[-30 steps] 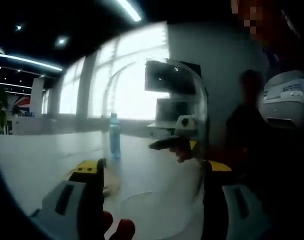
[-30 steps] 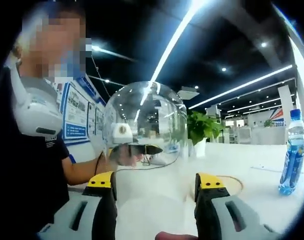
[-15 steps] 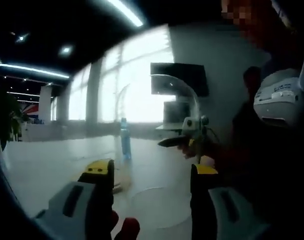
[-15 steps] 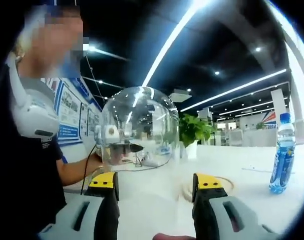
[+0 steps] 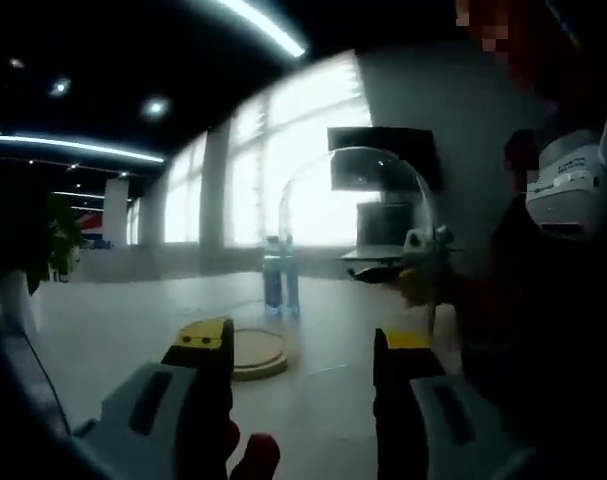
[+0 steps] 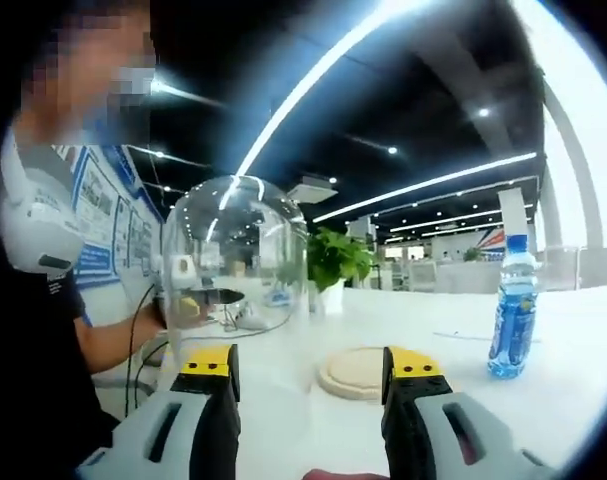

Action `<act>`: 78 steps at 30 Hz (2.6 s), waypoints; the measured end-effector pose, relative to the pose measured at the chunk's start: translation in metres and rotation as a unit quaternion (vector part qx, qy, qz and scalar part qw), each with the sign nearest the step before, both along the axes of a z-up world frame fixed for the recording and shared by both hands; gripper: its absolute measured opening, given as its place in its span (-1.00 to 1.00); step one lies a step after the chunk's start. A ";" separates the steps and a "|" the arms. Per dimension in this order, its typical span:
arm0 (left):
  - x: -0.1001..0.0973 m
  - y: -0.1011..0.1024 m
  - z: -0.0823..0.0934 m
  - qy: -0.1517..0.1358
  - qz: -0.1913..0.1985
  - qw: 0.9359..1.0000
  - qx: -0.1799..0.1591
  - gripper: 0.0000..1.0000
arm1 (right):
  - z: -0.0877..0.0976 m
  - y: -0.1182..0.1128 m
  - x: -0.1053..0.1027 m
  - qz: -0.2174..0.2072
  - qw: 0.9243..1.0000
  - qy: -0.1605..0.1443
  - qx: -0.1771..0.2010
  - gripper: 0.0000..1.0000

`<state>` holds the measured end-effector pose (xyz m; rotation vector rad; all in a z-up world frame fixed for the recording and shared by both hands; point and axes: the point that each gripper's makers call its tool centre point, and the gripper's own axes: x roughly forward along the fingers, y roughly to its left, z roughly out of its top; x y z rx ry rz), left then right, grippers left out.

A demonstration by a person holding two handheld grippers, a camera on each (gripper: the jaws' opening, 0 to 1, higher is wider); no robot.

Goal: Open the cover put in the Mizone put the cover back on

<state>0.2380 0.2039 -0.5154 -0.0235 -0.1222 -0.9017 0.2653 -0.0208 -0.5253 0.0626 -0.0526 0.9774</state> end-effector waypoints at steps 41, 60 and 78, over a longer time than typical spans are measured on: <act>0.060 0.031 -0.074 0.070 0.104 0.992 0.018 -0.46 | -0.069 -0.046 0.045 -0.201 0.976 0.015 -0.081 -0.19; 0.059 0.033 -0.069 0.045 0.104 0.993 0.018 -0.46 | -0.059 -0.047 0.048 -0.216 0.972 -0.003 -0.095 -0.56; 0.059 0.032 -0.076 0.065 0.103 0.992 0.024 -0.63 | 0.056 -0.061 0.128 -0.313 0.945 -0.048 -0.080 -0.56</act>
